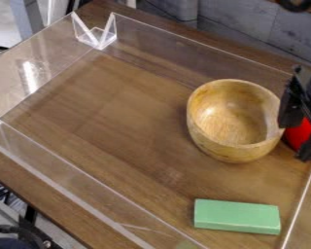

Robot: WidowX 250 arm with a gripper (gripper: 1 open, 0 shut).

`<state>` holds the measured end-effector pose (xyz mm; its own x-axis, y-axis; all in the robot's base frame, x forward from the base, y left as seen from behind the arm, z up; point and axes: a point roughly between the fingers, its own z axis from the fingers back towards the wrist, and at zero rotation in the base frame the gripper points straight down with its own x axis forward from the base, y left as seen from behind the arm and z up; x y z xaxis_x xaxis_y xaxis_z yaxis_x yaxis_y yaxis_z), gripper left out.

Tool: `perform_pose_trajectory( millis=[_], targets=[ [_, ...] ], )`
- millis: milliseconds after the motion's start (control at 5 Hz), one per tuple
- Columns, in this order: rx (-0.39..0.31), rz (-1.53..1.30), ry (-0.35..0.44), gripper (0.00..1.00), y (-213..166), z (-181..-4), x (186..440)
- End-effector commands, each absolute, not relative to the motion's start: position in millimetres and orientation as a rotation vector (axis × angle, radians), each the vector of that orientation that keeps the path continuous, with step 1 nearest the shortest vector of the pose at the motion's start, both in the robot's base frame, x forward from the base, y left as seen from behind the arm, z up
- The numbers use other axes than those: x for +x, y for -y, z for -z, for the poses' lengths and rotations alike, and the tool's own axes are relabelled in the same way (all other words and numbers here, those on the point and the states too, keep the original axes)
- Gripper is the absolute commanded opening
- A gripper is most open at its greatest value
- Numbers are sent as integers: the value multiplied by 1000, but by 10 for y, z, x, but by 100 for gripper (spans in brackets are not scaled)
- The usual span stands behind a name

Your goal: Move the red fruit to the left

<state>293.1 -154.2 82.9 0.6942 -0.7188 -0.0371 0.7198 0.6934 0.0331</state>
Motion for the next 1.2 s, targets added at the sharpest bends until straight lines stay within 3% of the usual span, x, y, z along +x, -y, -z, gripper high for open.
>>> perform_pose_trajectory(
  millis=[0, 400, 600, 1000],
  targets=[
    [92, 751, 24, 100, 1538, -924, 3000],
    [174, 856, 51, 100, 1594, -1030, 3191],
    [179, 889, 49, 100, 1592, -999, 3227],
    [184, 882, 33, 100, 1547, -605, 3279]
  ],
)
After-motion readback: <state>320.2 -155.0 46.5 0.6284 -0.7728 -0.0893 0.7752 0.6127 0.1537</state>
